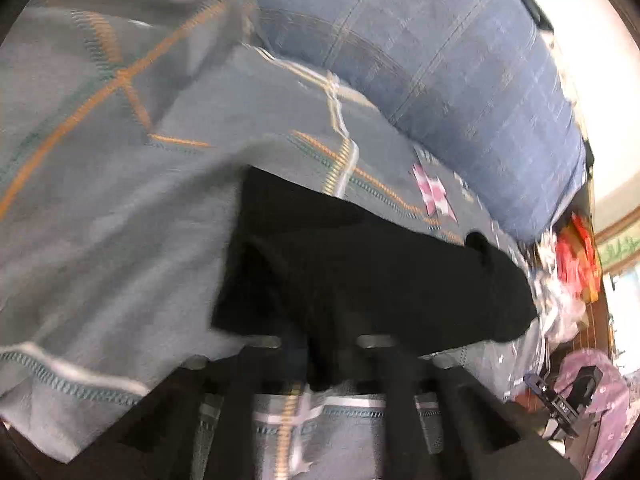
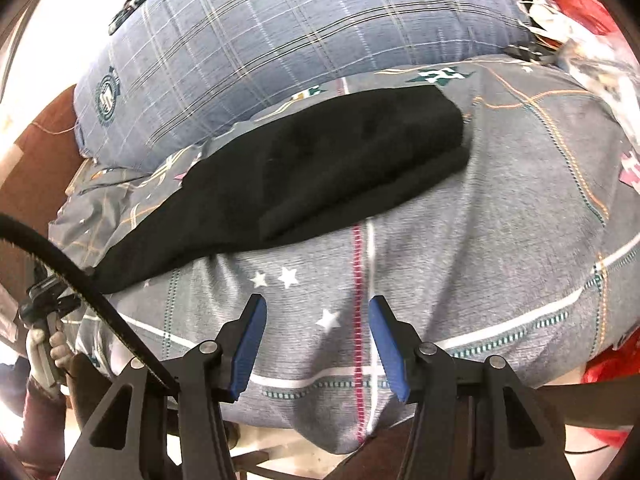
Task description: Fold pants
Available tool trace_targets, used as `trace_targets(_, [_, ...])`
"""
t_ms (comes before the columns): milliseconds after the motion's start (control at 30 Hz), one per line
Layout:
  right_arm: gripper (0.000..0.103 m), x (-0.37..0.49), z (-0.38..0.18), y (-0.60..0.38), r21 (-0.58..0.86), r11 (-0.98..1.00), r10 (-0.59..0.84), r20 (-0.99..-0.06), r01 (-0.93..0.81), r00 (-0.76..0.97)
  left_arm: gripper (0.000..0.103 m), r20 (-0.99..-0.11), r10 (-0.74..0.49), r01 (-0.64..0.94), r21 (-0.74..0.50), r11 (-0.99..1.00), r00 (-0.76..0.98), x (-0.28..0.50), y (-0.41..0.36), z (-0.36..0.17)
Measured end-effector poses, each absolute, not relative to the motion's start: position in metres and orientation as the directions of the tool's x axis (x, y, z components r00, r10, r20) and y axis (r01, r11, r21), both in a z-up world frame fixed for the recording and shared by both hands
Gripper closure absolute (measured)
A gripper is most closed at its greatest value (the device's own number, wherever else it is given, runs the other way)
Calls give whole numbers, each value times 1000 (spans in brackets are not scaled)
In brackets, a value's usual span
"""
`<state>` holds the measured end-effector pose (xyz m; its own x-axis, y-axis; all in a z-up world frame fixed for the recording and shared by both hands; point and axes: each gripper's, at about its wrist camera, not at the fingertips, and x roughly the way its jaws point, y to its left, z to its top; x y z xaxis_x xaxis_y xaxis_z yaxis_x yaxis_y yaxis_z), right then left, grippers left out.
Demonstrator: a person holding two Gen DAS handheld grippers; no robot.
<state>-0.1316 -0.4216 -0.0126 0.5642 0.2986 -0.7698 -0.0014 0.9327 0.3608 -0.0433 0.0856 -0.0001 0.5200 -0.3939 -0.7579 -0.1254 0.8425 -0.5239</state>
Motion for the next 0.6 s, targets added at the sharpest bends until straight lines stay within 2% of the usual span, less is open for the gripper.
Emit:
trace_targets(100, [45,-130,-15,-428,359,933,286,-771,17,569,96,-742,-331,-53,-442,896,583,-41,70,28])
trace_targets(200, [45,-125,-19,-436,369,929,281,-770,41,573,96,-729,-291,-54,-409,911,619,-38,69,43])
trace_targets(367, [45,-116,-26,-449,397,914,277,-766,87,581,92,-836,-162,-157,-282,946,525,-19,74,-3])
trace_targets(467, [44,-108,-22,-466,419,899,264,-752,128,603,90,-830,-160,-163,-287,944,535,-24,76,-8])
trace_targets(600, [34,-99,-11,-499,476,856,238,-708,201,665,88,-813,-153,-165,-292,942,562,-41,77,4])
